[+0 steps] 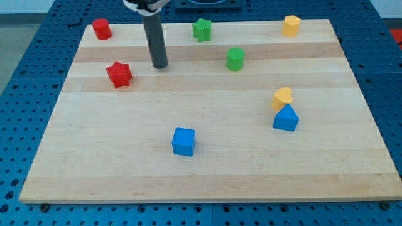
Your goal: Move the red star towards the center left of the board
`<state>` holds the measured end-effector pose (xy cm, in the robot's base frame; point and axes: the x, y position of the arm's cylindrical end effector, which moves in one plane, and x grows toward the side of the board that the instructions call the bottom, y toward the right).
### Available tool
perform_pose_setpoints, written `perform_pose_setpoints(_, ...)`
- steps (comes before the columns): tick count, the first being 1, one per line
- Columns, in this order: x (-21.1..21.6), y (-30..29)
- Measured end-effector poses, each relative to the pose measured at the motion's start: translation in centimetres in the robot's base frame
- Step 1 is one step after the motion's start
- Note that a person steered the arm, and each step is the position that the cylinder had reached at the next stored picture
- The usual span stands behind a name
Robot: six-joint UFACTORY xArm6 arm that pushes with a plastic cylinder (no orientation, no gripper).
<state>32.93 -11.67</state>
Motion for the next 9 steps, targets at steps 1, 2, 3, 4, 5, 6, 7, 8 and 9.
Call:
perform_pose_setpoints(1, 1.0, -2.5)
perform_pose_setpoints(2, 3.4, -4.1)
perform_pose_setpoints(3, 4.0, -6.6)
perform_pose_setpoints(4, 4.0, -7.8)
perform_pose_setpoints(5, 2.1, -7.4)
perform_pose_setpoints(6, 0.7, -8.2)
perform_pose_setpoints(7, 2.1, -10.9)
perform_pose_setpoints(8, 4.0, -12.8)
perform_pose_setpoints(9, 4.0, -13.1)
